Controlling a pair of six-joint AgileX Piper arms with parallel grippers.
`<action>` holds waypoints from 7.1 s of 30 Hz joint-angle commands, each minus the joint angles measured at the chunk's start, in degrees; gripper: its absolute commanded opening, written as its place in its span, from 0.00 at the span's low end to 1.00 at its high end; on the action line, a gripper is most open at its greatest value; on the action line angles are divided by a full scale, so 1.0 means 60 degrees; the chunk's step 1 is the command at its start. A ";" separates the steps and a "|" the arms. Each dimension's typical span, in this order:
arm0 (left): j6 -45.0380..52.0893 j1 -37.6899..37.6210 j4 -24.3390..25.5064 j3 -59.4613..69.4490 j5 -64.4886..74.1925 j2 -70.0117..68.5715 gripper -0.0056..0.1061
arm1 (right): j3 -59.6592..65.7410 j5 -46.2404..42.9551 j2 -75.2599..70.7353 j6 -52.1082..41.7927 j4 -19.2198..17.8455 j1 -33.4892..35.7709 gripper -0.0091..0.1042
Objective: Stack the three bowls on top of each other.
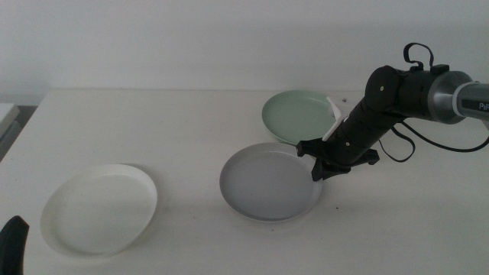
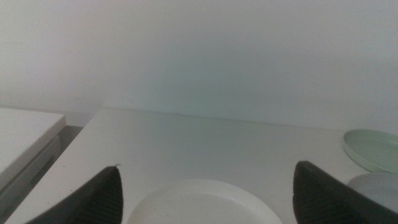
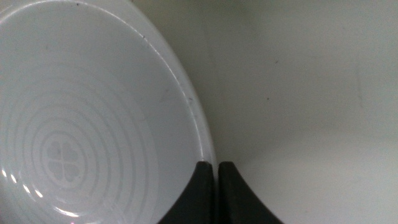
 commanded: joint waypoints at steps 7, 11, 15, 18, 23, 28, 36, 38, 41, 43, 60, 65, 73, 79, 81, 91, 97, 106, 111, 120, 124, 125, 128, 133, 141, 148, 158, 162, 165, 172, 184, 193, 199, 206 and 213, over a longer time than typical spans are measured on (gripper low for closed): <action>-0.0006 0.0008 0.0000 -0.0002 -0.0123 -0.0031 0.89 | 0.0012 -0.0120 -0.0006 -0.0176 -0.0072 0.0016 0.32; -0.0006 0.0008 0.0000 -0.0002 -0.0123 -0.0031 0.89 | -0.0005 0.0004 -0.0183 -0.0218 -0.0072 0.0016 0.56; -0.0006 0.0008 0.0000 -0.0002 -0.0123 -0.0031 0.89 | -0.0548 0.0206 -0.0669 0.0085 -0.0382 -0.0051 0.65; -0.0025 0.0008 0.0000 -0.0002 -0.0123 -0.0031 0.89 | -0.1639 0.0953 -0.0713 0.1220 -0.1537 -0.0247 0.65; -0.0025 0.0008 0.0000 -0.0002 -0.0123 -0.0031 0.89 | -0.4611 0.2366 0.0572 0.2498 -0.3561 -0.0736 0.65; -0.0004 0.0008 0.0000 -0.0002 -0.0123 -0.0031 0.89 | -0.7488 0.3488 0.2647 0.2575 -0.3561 -0.1210 0.65; -0.0004 0.0008 0.0000 -0.0002 -0.0123 -0.0031 0.89 | -0.9684 0.3738 0.4558 0.2575 -0.3333 -0.1407 0.53; -0.0004 0.0008 0.0000 -0.0002 -0.0123 -0.0031 0.89 | -0.9684 0.3418 0.4725 0.2575 -0.3062 -0.1407 0.52; -0.0004 0.0008 0.0000 -0.0002 -0.0123 -0.0031 0.89 | -0.9684 0.3304 0.4900 0.2655 -0.2893 -0.1407 0.51; -0.0004 0.0008 0.0000 -0.0002 -0.0123 -0.0031 0.89 | -0.9684 0.3263 0.4976 0.2728 -0.2893 -0.1407 0.48; -0.0004 0.0008 0.0000 -0.0002 -0.0123 -0.0031 0.89 | -0.9684 0.2803 0.4586 0.2450 -0.3561 -0.1407 0.06; -0.0004 0.0008 0.0000 -0.0002 -0.0123 -0.0031 0.89 | -0.9645 0.3154 0.3575 0.2142 -0.3368 -0.1091 0.06; -0.0004 0.0008 0.0000 -0.0002 -0.0123 -0.0031 0.89 | -0.7121 0.2166 0.1676 0.2010 -0.3288 0.0390 0.06; -0.0004 0.0008 0.0000 -0.0002 -0.0123 -0.0031 0.89 | -0.3558 0.0465 -0.0568 0.1726 -0.2305 0.0455 0.06; -0.0004 0.0008 0.0000 -0.0002 -0.0123 -0.0031 0.89 | -0.2247 -0.0293 -0.1118 0.1483 -0.1917 0.0495 0.06; -0.0004 0.0008 0.0000 -0.0002 -0.0123 -0.0031 0.89 | 0.1397 -0.2599 -0.1721 0.0569 -0.0257 0.0495 0.06; -0.0004 0.0008 0.0000 -0.0002 -0.0123 -0.0031 0.89 | 0.1667 -0.2878 -0.1708 0.0569 -0.0295 0.0495 0.06; -0.0004 0.0008 0.0000 -0.0002 -0.0123 -0.0031 0.89 | 0.1667 -0.2421 -0.1374 0.0571 -0.0295 0.0495 0.06; -0.0004 0.0008 0.0000 -0.0002 -0.0123 -0.0031 0.89 | 0.1667 -0.2482 -0.1376 0.0571 -0.0295 0.0495 0.24; -0.0004 0.0008 0.0000 -0.0002 -0.0123 -0.0031 0.89 | 0.1647 -0.1852 -0.2457 -0.0820 -0.0253 0.0495 0.77; -0.0004 0.0008 0.0000 -0.0002 -0.0123 -0.0031 0.89 | 0.1881 -0.1244 -0.4310 -0.1982 -0.0238 0.0495 0.78; -0.0004 0.0008 0.0000 -0.0002 -0.0123 -0.0031 0.89 | 0.2066 -0.1243 -0.4795 -0.2185 -0.0199 0.0495 0.78; -0.0004 0.0008 0.0000 -0.0002 -0.0123 -0.0031 0.89 | 0.3133 -0.1496 -0.6806 -0.3129 0.0185 0.0495 0.78; -0.0004 0.0008 0.0000 -0.0002 -0.0123 -0.0031 0.89 | 0.5203 -0.1882 -1.0063 -0.4918 0.1486 0.0495 0.78; -0.0004 0.0008 0.0000 -0.0002 -0.0123 -0.0031 0.89 | 0.5539 -0.1774 -1.1897 -0.5431 0.1943 0.0495 0.78; -0.0004 0.0008 0.0000 -0.0002 -0.0123 -0.0031 0.89 | 0.5539 -0.1425 -1.1942 -0.5087 0.2050 0.0495 0.78; -0.0004 0.0008 0.0000 -0.0002 -0.0123 -0.0031 0.89 | 0.5539 -0.1455 -1.1942 -0.4843 0.2050 0.0495 0.78; -0.0029 0.0008 0.0000 -0.1629 0.2694 -0.0031 0.89 | 0.5539 -0.1455 -1.1942 -0.4843 0.2050 0.0495 0.78; -0.0001 0.0008 0.0183 -0.3078 0.3643 0.0727 0.89 | 0.5539 -0.1455 -1.1942 -0.4843 0.2050 0.0495 0.78; -0.0109 0.0008 0.0168 -0.5649 0.6727 0.3535 0.89 | 0.5539 -0.1455 -1.1942 -0.4843 0.2050 0.0495 0.78; -0.0353 0.0008 -0.0402 -0.6739 0.8334 0.6898 0.89 | 0.5539 -0.1455 -1.1942 -0.4843 0.2050 0.0495 0.78; 0.0608 0.0706 0.0147 -0.8681 0.8459 1.1036 0.89 | 0.5539 -0.1455 -1.1942 -0.4843 0.2050 0.0495 0.78; 0.3466 0.1955 -0.2175 -0.9515 0.8064 1.3037 0.89 | 0.5539 -0.1455 -1.1942 -0.4843 0.2050 0.0495 0.78; 0.3535 0.3195 -0.2377 -0.9545 0.7565 1.4870 0.89 | 0.5539 -0.1455 -1.1942 -0.4843 0.2050 0.0495 0.78; 0.4227 0.3525 -0.3156 -0.9545 0.6727 1.6202 0.89 | 0.5539 -0.1455 -1.1942 -0.4843 0.2050 0.0495 0.78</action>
